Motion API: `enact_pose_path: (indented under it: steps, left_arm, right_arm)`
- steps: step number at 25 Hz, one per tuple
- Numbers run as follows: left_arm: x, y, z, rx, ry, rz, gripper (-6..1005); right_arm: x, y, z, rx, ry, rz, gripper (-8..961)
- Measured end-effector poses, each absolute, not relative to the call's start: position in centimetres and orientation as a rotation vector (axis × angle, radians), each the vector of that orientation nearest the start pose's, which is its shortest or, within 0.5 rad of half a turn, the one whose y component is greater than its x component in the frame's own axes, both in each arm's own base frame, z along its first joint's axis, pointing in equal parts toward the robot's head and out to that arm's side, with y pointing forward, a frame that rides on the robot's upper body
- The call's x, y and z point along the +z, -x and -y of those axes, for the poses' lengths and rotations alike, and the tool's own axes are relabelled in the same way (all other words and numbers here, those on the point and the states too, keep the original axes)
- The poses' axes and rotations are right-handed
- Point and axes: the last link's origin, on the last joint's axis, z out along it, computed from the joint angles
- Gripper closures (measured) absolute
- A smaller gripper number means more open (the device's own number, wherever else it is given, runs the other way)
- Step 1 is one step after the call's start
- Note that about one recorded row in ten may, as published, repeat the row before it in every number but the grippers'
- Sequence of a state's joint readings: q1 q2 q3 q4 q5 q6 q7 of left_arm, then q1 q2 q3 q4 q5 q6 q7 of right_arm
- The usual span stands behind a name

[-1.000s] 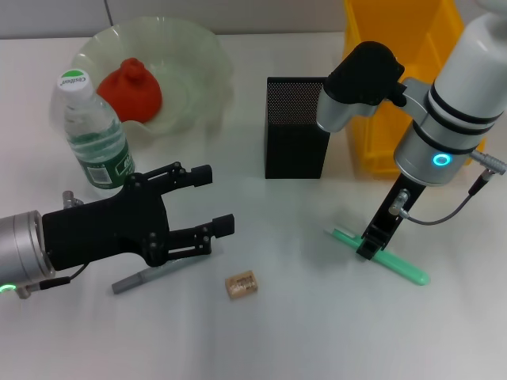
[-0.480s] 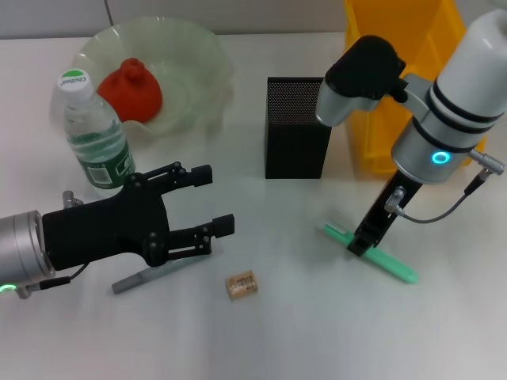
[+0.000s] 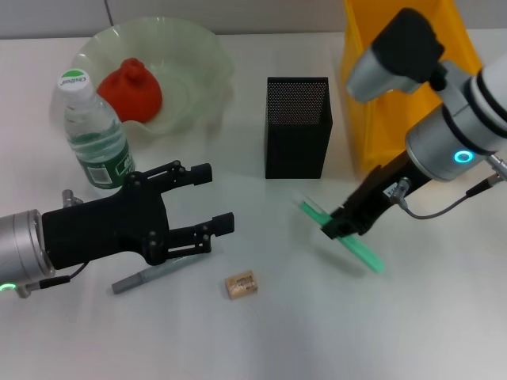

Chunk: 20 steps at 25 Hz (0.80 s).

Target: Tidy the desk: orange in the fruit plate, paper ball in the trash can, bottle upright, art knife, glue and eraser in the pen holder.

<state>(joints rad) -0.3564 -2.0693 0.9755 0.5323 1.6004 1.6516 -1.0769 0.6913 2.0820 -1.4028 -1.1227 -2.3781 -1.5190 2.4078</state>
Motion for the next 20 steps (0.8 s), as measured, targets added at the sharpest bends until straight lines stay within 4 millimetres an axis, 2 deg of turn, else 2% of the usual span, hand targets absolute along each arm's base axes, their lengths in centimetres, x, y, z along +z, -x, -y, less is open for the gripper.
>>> enact_pose_path:
  steps: [2, 8, 11, 14, 15, 16, 20]
  left_arm:
    - [-2.1, 26.8, -27.1, -1.021, 2.694, 0.423, 197]
    - [-2.1, 26.8, -27.2, -1.019, 2.693, 0.422, 197]
    - [-2.1, 26.8, -27.2, -1.017, 2.692, 0.423, 197]
    - [-2.2, 26.8, -27.3, -1.015, 2.69, 0.424, 197]
    - [-2.2, 26.8, -27.3, -1.015, 2.69, 0.425, 197]
    - [-2.2, 26.8, -27.3, -1.014, 2.69, 0.425, 197]
    - [-2.2, 26.9, -27.3, -1.012, 2.688, 0.427, 197]
  right_arm:
    - [-3.8, -16.6, -35.0, -0.337, 2.879, -0.887, 771]
    - [-1.3, -16.9, -34.5, 0.158, 2.92, -0.874, 771]
    - [0.0, -17.8, -34.2, 0.435, 2.89, -0.854, 770]
    - [0.9, -19.0, -34.1, 0.696, 2.815, -0.813, 770]
    - [1.1, -19.7, -34.0, 0.854, 2.756, -0.775, 770]
    - [1.1, -19.7, -34.0, 0.854, 2.756, -0.775, 770]
    - [1.3, -21.0, -33.8, 1.07, 2.624, -0.67, 770]
